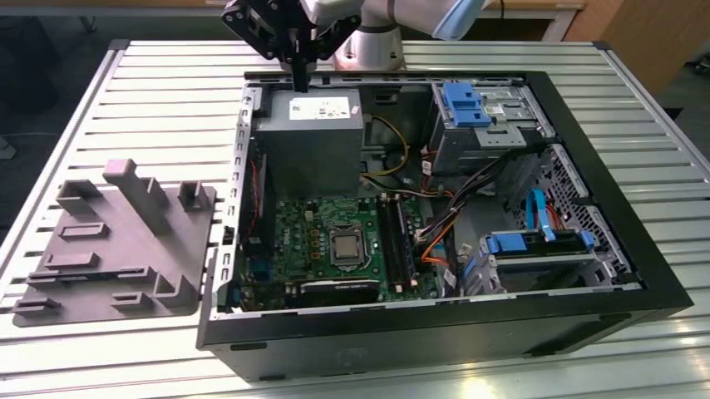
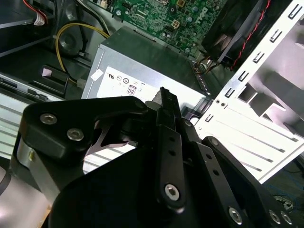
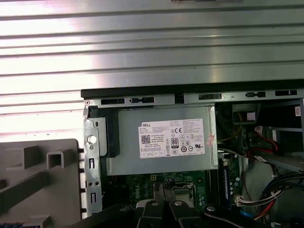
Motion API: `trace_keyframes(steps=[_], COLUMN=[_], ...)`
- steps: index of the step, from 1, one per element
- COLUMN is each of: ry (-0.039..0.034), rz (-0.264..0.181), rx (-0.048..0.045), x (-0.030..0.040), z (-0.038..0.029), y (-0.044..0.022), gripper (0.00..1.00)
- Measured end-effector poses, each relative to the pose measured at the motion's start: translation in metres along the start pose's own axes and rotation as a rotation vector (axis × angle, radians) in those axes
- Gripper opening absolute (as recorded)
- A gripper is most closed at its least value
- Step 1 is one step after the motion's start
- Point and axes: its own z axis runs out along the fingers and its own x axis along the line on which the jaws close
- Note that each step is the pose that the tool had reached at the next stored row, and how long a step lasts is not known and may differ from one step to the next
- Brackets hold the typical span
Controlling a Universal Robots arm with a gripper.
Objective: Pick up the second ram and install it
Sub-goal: 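Reach for the second ram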
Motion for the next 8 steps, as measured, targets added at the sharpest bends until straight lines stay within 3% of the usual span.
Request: trace_keyframes(steps=[8], ry=[0.0000], rz=[0.000], rx=[0.0000], x=[0.0023], z=[-0.0001], y=[-0.0002], gripper=[0.11])
